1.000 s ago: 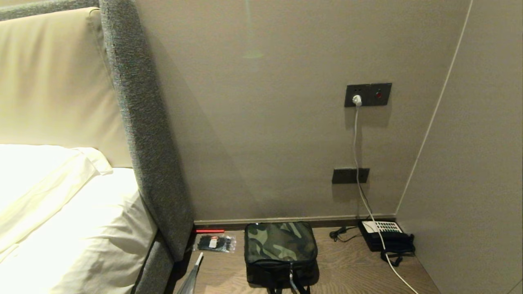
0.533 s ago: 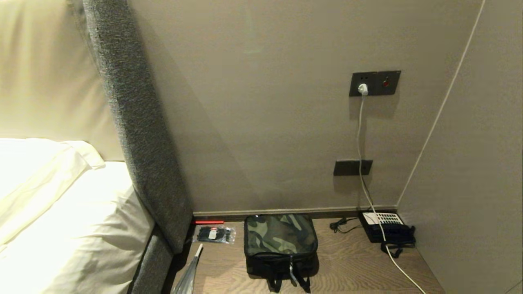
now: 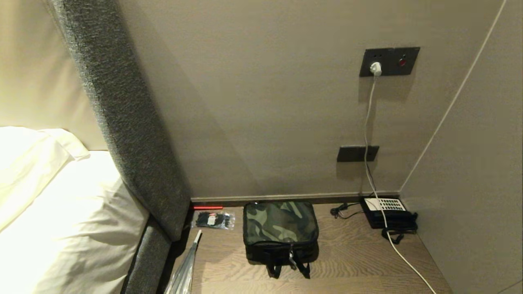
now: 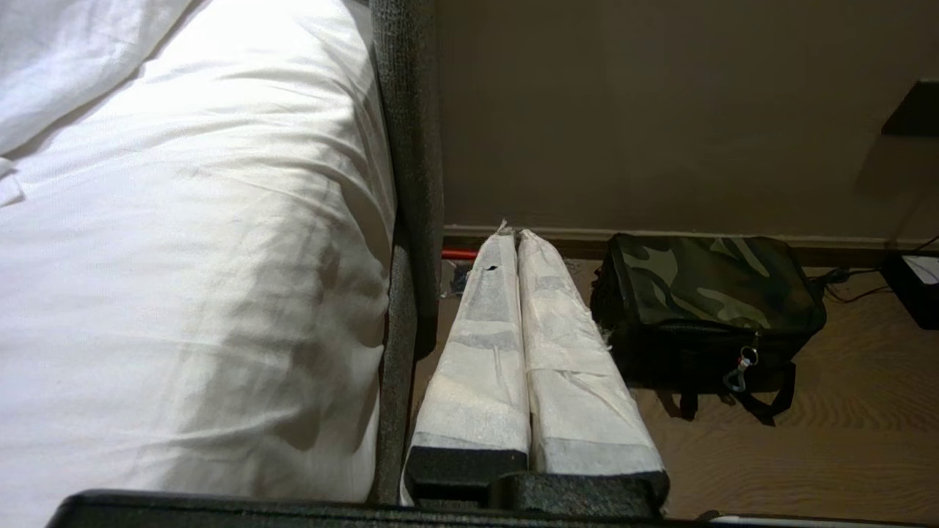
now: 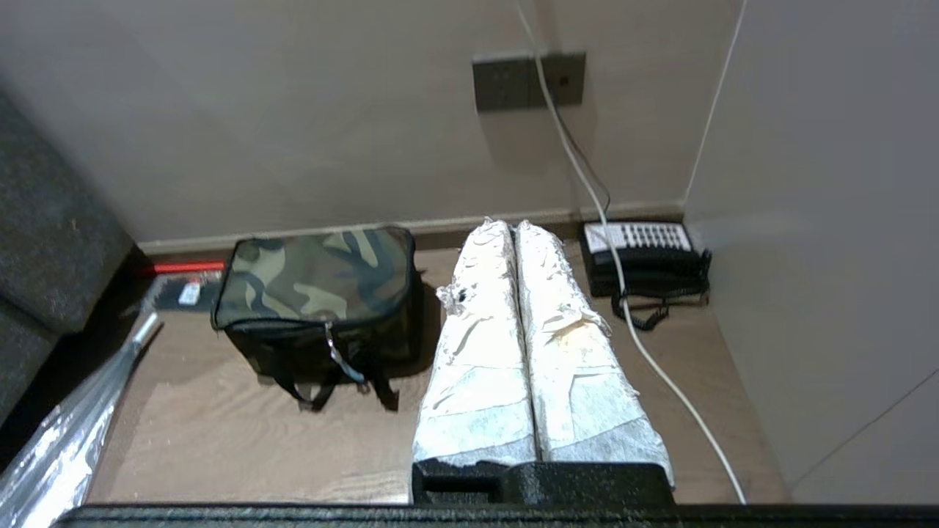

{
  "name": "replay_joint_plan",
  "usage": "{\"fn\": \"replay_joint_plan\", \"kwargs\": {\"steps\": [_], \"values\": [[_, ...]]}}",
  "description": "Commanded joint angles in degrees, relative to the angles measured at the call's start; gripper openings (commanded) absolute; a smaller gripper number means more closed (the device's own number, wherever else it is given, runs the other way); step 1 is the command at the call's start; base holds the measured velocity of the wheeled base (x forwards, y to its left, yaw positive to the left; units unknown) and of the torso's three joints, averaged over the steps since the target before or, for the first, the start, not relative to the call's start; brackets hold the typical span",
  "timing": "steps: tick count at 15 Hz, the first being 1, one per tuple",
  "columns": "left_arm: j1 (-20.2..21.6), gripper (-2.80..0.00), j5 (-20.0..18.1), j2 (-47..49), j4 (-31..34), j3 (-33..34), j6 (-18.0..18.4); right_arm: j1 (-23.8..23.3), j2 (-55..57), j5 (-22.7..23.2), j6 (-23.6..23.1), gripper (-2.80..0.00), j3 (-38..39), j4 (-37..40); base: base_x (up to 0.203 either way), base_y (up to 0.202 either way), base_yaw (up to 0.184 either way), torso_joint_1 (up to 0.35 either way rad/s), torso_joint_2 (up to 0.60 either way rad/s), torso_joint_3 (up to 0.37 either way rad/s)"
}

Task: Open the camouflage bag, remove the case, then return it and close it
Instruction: Open the top of the storage box

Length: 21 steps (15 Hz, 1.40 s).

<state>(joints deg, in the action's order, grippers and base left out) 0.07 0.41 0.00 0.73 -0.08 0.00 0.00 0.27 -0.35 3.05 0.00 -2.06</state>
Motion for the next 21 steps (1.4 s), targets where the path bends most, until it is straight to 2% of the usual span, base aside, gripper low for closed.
{"fn": "replay_joint_plan", "kwargs": {"steps": [1, 21], "values": [[0.0, -2.8, -0.1, -0.1, -0.1, 0.0, 0.0, 0.0, 0.0, 0.0, 0.0, -2.8, 0.7, 0.0, 0.0, 0.0, 0.0, 0.002, 0.0, -0.198], [0.0, -2.8, 0.0, -0.1, -0.1, 0.0, -0.3, 0.0, 0.0, 0.0, 0.0, -2.8, 0.7, 0.0, 0.0, 0.0, 0.0, 0.002, 0.0, -0.198]]}}
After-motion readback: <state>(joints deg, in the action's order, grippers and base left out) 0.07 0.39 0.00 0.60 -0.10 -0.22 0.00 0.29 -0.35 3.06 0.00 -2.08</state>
